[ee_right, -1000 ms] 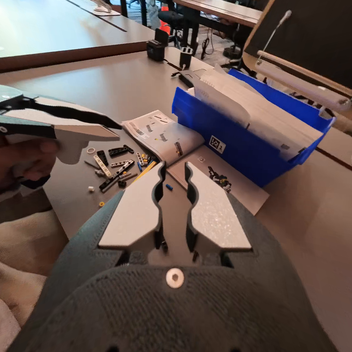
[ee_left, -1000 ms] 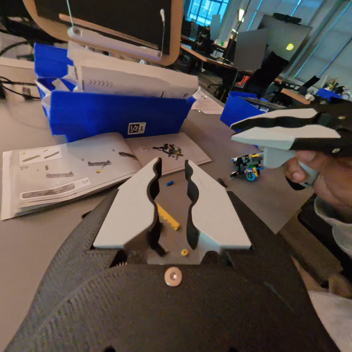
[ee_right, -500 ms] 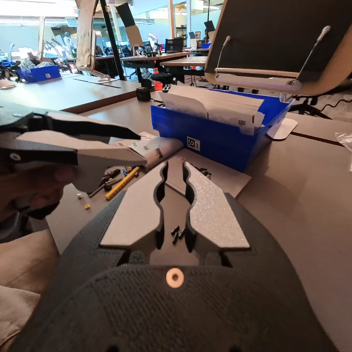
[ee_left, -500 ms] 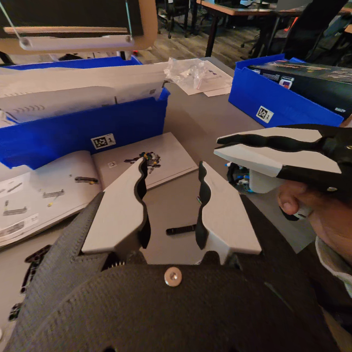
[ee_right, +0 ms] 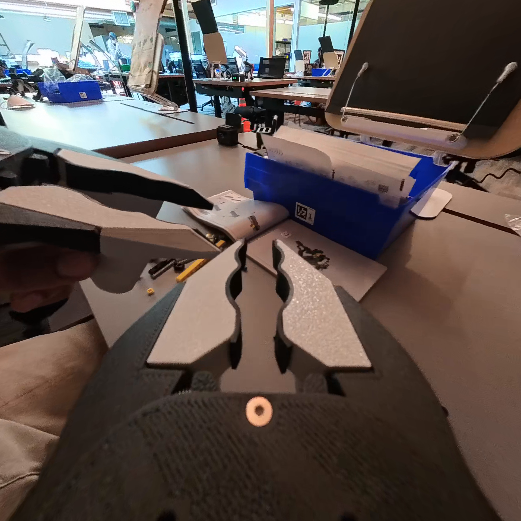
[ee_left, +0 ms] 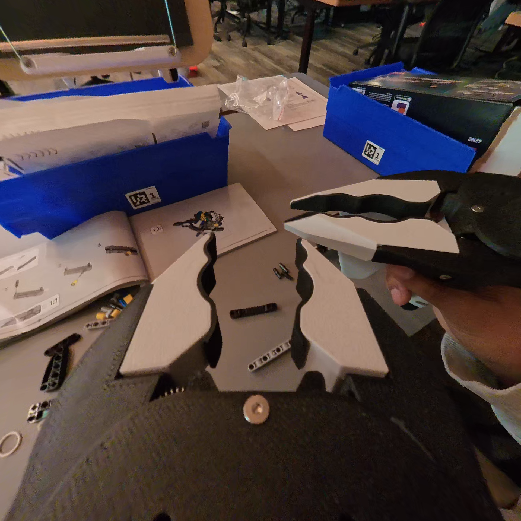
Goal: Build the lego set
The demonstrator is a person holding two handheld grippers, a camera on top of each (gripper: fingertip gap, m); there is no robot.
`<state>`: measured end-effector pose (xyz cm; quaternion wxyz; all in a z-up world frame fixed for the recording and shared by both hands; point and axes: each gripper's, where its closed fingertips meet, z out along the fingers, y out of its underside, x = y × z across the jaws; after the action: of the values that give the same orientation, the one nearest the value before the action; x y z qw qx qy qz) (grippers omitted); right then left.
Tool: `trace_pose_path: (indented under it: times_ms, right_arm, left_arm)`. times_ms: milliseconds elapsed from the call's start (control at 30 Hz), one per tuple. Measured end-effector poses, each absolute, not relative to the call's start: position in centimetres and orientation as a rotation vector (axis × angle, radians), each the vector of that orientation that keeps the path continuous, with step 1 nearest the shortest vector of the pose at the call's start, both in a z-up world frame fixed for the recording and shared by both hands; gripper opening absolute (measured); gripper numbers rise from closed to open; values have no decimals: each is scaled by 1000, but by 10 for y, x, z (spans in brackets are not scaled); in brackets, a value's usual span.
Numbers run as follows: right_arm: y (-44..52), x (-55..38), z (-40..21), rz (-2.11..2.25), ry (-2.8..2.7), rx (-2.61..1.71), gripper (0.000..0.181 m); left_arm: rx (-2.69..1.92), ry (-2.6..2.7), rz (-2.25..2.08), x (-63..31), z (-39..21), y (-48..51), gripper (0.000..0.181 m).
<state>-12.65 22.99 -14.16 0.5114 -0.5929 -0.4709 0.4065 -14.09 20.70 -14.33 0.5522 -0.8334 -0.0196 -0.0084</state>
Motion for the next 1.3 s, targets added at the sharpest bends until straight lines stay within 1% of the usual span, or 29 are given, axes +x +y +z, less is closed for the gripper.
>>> trace_pose_path:
  times_ms: [200, 367, 667, 967, 1000, 1100, 1300]
  right_arm:
    - [221, -126, -143, 929, -1167, -1402, 18]
    - [222, -132, -151, 946, -1176, -1425, 20]
    - [220, -139, -160, 968, -1191, -1434, 21]
    - [215, -143, -161, 921, -1233, -1385, 21]
    - [215, -144, -161, 921, -1235, -1384, 22]
    - [215, -147, -161, 940, -1233, -1382, 22]
    - [213, -149, -162, 964, -1230, -1384, 22]
  left_arm:
    - [-1930, -107, -21, -144, -149, 185, 64]
    - [-1904, -129, 33, -162, -140, 169, 69]
    - [-1889, -208, -25, -181, -147, 157, 70]
    - [-1874, -150, 5, -170, -133, 162, 72]
    - [-1871, -131, -4, -167, -132, 162, 76]
    - [-1847, -62, -34, -155, -126, 163, 97]
    - [-1810, -31, 11, -155, -117, 159, 99]
